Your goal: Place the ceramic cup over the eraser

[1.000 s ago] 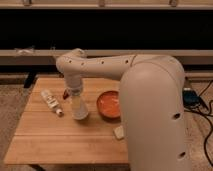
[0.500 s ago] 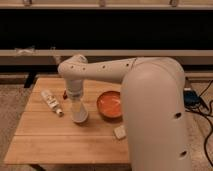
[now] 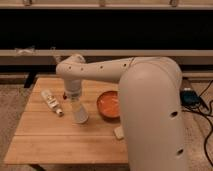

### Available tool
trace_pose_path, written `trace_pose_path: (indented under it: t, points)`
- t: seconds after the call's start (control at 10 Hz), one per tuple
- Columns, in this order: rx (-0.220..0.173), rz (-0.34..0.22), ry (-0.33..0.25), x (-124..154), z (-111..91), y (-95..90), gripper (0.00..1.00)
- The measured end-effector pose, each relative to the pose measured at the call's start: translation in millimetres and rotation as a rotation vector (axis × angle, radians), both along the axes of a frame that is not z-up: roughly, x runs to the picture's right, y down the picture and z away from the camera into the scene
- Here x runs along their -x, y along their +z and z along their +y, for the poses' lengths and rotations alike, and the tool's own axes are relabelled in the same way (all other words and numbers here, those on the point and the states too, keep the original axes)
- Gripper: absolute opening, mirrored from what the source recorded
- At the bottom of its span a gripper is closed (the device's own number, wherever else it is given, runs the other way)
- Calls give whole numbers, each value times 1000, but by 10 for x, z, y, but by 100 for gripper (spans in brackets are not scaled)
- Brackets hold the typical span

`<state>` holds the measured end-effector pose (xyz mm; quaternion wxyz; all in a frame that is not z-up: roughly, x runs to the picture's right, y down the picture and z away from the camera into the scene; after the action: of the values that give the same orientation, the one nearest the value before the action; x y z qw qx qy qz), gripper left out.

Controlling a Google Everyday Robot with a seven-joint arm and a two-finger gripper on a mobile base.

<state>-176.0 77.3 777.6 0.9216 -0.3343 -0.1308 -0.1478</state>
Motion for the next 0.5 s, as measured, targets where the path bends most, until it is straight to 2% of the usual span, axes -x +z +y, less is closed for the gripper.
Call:
trace_pose_path:
  t: [0.3, 0.5]
  points:
    - [-14, -30, -30, 95, -192, -82, 80]
    - [-8, -82, -48, 176, -334, -200, 80]
